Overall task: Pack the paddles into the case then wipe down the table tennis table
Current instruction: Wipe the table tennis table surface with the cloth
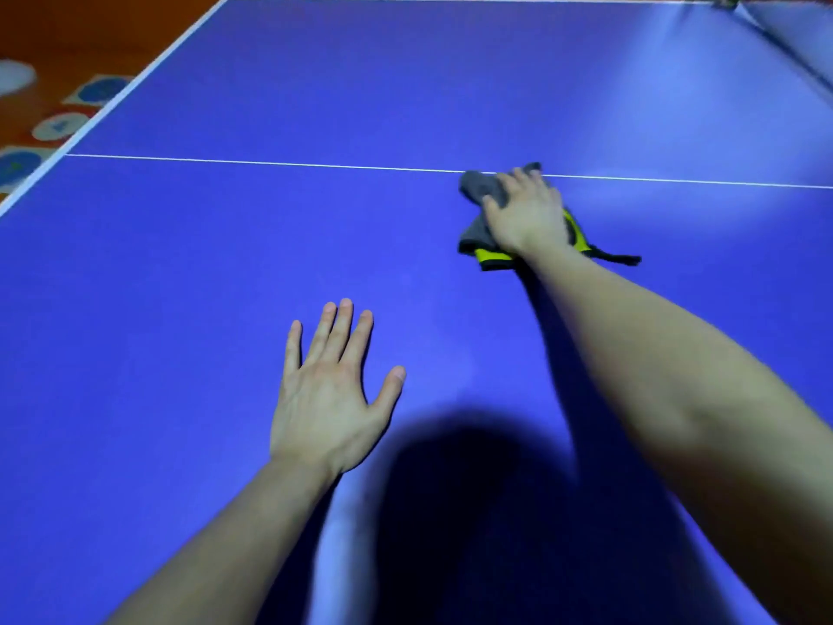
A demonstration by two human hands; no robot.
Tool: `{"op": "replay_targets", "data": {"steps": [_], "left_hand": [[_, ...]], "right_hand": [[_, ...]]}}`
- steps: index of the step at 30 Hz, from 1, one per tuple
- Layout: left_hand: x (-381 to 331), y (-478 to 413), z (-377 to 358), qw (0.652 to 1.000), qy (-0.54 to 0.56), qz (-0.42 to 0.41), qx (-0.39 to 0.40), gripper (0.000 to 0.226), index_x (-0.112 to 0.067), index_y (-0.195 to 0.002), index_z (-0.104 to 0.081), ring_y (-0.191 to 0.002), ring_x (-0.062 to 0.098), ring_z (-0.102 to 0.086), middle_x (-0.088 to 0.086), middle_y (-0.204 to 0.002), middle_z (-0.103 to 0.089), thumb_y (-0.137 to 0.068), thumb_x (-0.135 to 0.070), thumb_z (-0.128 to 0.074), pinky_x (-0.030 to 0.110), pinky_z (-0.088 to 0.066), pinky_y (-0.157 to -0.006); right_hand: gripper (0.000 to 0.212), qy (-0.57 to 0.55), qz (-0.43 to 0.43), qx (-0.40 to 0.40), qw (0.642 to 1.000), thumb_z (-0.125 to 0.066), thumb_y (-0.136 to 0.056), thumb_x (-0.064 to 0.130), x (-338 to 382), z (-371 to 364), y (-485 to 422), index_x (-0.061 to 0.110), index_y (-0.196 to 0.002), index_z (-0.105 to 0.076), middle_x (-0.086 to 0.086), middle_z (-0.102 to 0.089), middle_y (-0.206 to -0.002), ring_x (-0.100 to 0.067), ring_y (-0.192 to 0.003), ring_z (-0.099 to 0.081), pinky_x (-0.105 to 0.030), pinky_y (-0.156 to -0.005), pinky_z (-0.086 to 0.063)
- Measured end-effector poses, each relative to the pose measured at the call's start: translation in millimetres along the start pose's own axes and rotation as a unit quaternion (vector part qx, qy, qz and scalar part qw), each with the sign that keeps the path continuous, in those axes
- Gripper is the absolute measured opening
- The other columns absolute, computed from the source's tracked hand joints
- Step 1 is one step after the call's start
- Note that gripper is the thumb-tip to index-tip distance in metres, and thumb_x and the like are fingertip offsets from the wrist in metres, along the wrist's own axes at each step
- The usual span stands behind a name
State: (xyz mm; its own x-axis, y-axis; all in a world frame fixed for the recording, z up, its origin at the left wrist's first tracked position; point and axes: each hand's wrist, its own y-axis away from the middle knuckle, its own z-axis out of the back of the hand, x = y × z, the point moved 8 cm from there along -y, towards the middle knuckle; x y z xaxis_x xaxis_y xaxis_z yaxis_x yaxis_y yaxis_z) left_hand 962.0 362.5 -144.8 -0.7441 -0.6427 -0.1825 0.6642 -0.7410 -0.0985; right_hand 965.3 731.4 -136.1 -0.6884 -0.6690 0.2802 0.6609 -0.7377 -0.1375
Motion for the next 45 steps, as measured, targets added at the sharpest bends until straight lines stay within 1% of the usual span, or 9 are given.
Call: {"op": "replay_targets", "data": {"steps": [4, 11, 16, 20, 25, 31, 36, 41, 45], "left_hand": [[3, -1, -3, 1.000, 0.008, 0.001, 0.001, 0.072, -0.025, -0.171, -0.022, -0.165, 0.008, 0.006, -0.003, -0.180, -0.009, -0.108, -0.061, -0.019, 0.049, 0.002, -0.134], [5, -1, -4, 1.000, 0.008, 0.007, 0.001, 0.070, -0.026, -0.170, -0.023, -0.166, 0.010, 0.003, -0.003, -0.180, -0.011, -0.107, -0.057, -0.020, 0.051, 0.001, -0.134], [7, -4, -6, 1.000, 0.000, 0.008, 0.011, 0.071, -0.026, -0.171, -0.021, -0.166, 0.010, 0.003, -0.003, -0.180, -0.009, -0.107, -0.058, -0.017, 0.051, 0.002, -0.134], [6, -3, -6, 1.000, -0.002, 0.009, 0.017, 0.070, -0.025, -0.170, -0.022, -0.166, 0.011, 0.003, -0.002, -0.180, -0.010, -0.106, -0.054, -0.019, 0.051, 0.003, -0.134], [6, -4, -5, 1.000, 0.013, 0.008, 0.019, 0.075, -0.024, -0.170, -0.025, -0.166, 0.012, -0.001, -0.001, -0.180, -0.013, -0.098, -0.047, -0.023, 0.049, 0.003, -0.134], [4, -1, 11, 0.997, 0.025, 0.010, -0.069, 0.059, -0.018, -0.147, -0.059, -0.155, 0.022, -0.034, 0.008, -0.162, -0.047, -0.098, -0.037, -0.034, 0.048, -0.015, -0.132], [1, 6, 23, 0.996, -0.033, 0.026, -0.084, 0.036, -0.014, -0.104, -0.073, -0.102, 0.033, -0.056, 0.006, -0.105, -0.063, -0.095, -0.029, -0.042, 0.047, -0.045, -0.092], [11, 53, 24, 0.999, 0.018, -0.037, 0.030, 0.047, -0.017, -0.145, -0.061, -0.150, 0.031, -0.042, 0.012, -0.157, -0.052, -0.105, -0.031, -0.039, 0.049, -0.030, -0.124], [23, 178, 45, 0.999, 0.043, -0.018, -0.012, 0.046, -0.018, -0.149, -0.058, -0.154, 0.033, -0.037, 0.011, -0.164, -0.046, -0.108, -0.034, -0.043, 0.054, -0.029, -0.127]], "right_hand": [[0.075, 0.024, -0.104, -0.023, 0.994, -0.026, -0.098, 0.057, -89, 26, 8, 0.029, -0.166, -0.039, -0.010, -0.036, -0.174, -0.032, -0.164, -0.023, -0.062, -0.131, -0.017], [0.060, -0.004, 0.182, 0.037, 0.983, -0.036, -0.104, 0.046, 49, 18, 151, 0.040, -0.163, -0.048, -0.003, -0.030, -0.179, -0.026, -0.167, -0.022, -0.059, -0.132, -0.020], [0.057, -0.017, 0.380, 0.107, 0.919, -0.043, -0.109, 0.052, 59, 31, 295, 0.040, -0.165, -0.045, 0.003, -0.025, -0.180, -0.020, -0.169, -0.015, -0.044, -0.136, -0.007], [0.057, -0.023, 0.279, 0.074, 0.957, -0.035, -0.110, 0.053, 55, 21, 203, 0.039, -0.163, -0.048, -0.001, -0.034, -0.177, -0.025, -0.167, -0.023, -0.052, -0.134, -0.019], [0.056, 0.004, 0.124, 0.075, 0.989, -0.030, -0.114, 0.043, 72, 3, 144, 0.036, -0.169, -0.036, 0.001, -0.017, -0.182, -0.023, -0.169, -0.009, -0.054, -0.136, -0.006], [0.057, -0.012, 0.223, 0.003, 0.975, -0.037, -0.109, 0.042, 83, 36, 334, 0.029, -0.161, -0.052, 0.001, -0.035, -0.176, -0.022, -0.166, -0.025, -0.053, -0.134, -0.019], [0.051, -0.058, 0.327, 0.085, 0.939, -0.040, -0.110, 0.043, 77, 44, 379, 0.037, -0.159, -0.055, 0.007, -0.042, -0.172, -0.017, -0.164, -0.029, -0.044, -0.135, -0.019], [0.057, -0.019, 0.170, 0.065, 0.983, -0.032, -0.109, 0.045, 77, 23, 273, 0.034, -0.161, -0.052, 0.003, -0.039, -0.175, -0.021, -0.165, -0.027, -0.053, -0.132, -0.022], [0.053, -0.011, 0.153, 0.081, 0.985, -0.031, -0.115, 0.043, 77, 21, 259, 0.036, -0.167, -0.042, 0.005, -0.028, -0.179, -0.020, -0.167, -0.017, -0.050, -0.136, -0.011]]}}
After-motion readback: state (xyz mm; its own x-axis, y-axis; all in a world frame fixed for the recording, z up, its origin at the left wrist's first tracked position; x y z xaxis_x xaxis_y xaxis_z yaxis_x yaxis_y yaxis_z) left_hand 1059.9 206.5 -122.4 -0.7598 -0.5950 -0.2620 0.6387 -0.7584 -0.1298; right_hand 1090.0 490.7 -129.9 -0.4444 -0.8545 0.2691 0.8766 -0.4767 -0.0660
